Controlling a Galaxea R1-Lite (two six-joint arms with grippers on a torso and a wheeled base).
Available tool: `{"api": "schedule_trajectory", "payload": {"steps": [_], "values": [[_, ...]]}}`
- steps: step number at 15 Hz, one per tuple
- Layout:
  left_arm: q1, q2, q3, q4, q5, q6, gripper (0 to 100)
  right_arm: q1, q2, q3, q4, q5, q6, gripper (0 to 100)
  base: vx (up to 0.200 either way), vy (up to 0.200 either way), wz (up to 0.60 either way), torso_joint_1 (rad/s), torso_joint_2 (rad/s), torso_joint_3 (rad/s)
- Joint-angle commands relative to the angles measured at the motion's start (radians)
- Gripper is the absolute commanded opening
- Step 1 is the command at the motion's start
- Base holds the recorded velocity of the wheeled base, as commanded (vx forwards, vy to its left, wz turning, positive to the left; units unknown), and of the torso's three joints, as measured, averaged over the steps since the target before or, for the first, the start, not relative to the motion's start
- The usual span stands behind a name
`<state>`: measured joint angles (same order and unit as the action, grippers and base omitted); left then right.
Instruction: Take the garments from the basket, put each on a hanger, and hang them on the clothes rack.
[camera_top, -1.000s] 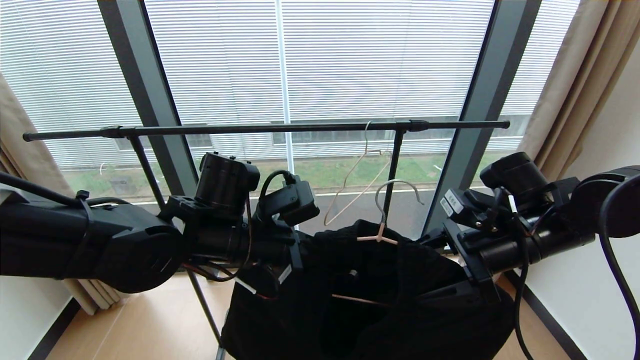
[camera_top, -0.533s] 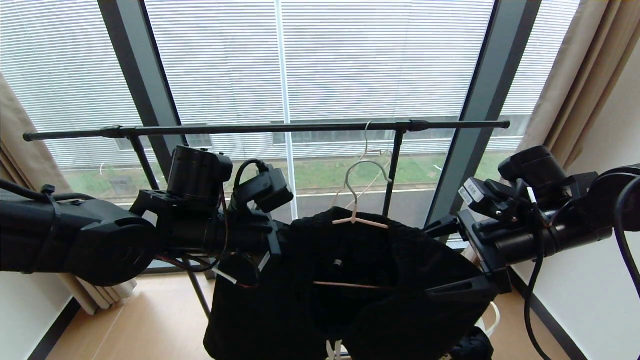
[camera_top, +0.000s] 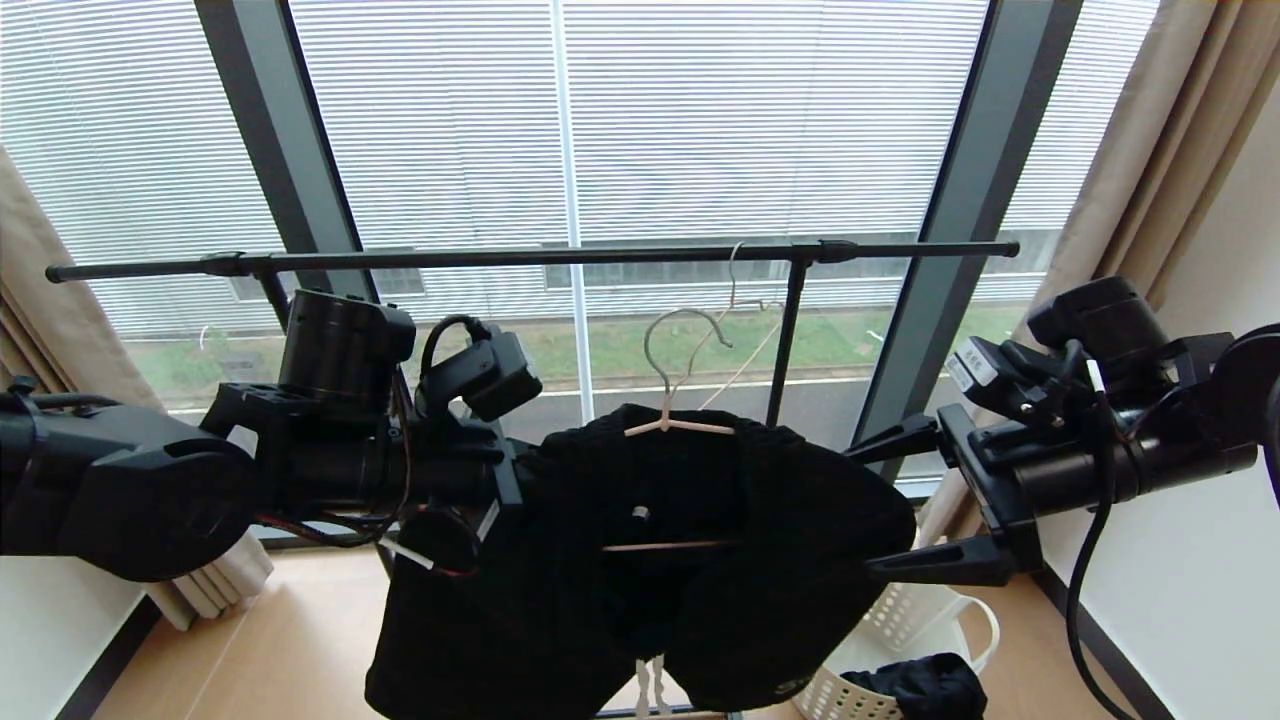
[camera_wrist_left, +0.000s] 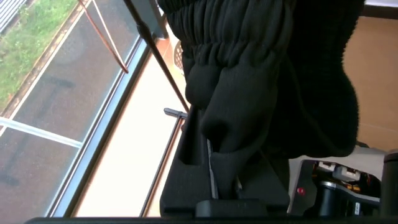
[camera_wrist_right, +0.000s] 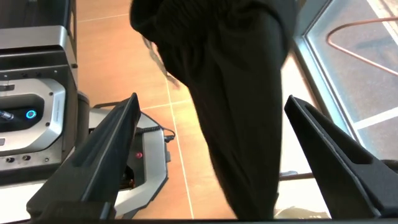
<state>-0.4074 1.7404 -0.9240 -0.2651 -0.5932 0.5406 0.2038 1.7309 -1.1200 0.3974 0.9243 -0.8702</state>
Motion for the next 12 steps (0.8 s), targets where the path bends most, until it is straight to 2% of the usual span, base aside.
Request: {"api": "schedule_trajectory", "payload": {"steps": [1,3,5,8,10,12], "values": [[0.015,-0.025,0.004,0.000,0.000,-0.019,0,-0.007,0.010,0.000,-0.015,-0.001,0.000,100,0.000,0.000,0.00,0.000,0.00,0.000],[0.029,-0.047,0.010,-0.002,0.000,-0.047,0,-0.037,0.050,0.008,-0.080,-0.001,0.000,100,0.000,0.000,0.00,0.000,0.00,0.000],[0.045,-0.064,0.014,-0.009,-0.004,-0.061,0,-0.038,0.056,0.012,-0.086,-0.001,0.000,100,0.000,0.000,0.00,0.000,0.00,0.000],[0.064,-0.085,0.060,-0.082,-0.005,-0.123,0,-0.073,0.121,0.014,-0.164,-0.001,0.002,100,0.000,0.000,0.00,0.000,0.00,0.000],[0.064,-0.085,0.086,-0.131,-0.005,-0.159,0,-0.083,0.173,0.008,-0.175,0.001,0.002,100,0.000,0.000,0.00,0.000,0.00,0.000],[0.064,-0.085,0.090,-0.134,-0.005,-0.168,0,-0.083,0.196,0.003,-0.177,0.001,0.004,100,0.000,0.000,0.00,0.000,0.00,0.000]]}}
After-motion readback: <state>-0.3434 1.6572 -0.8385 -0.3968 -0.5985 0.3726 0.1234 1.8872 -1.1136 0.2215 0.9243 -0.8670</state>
